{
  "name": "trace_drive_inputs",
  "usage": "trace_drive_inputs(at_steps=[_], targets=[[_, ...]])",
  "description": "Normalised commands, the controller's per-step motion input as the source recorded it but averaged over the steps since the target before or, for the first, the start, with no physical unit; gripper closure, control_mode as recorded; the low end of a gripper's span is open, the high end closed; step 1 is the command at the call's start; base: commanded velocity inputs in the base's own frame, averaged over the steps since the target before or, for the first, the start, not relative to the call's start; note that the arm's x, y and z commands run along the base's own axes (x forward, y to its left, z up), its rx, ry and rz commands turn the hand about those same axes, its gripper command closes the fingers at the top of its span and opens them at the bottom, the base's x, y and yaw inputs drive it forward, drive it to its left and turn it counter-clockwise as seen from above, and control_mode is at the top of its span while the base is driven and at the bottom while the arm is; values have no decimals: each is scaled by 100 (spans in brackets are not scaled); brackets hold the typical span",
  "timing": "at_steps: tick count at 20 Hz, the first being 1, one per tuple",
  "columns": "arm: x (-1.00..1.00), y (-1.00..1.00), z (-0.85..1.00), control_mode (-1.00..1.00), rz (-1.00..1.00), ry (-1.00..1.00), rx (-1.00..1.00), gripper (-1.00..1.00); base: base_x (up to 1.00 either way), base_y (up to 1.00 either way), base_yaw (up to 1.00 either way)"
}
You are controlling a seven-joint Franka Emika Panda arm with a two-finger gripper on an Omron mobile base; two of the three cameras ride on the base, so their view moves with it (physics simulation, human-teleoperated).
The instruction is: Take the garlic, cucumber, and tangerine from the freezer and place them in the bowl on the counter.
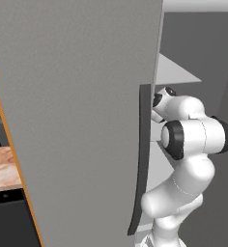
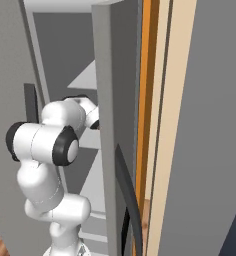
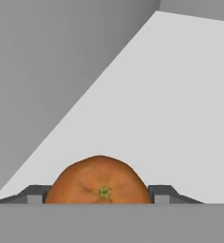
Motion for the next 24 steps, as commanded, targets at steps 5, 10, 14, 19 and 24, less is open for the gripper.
trace_drive_inputs(at_steps=[5, 10, 14, 19, 24], targets=[[-27, -7, 0, -100, 0, -6, 0, 100, 0, 0, 0], [-56, -13, 0, -100, -10, -7, 0, 100, 0, 0, 0], [-49, -2, 13, -100, -15, -2, 0, 100, 0, 0, 0], [-39, 0, 27, -100, -17, 0, 0, 100, 0, 0, 0], [-36, -17, 37, -100, -15, 1, 0, 100, 0, 0, 0]])
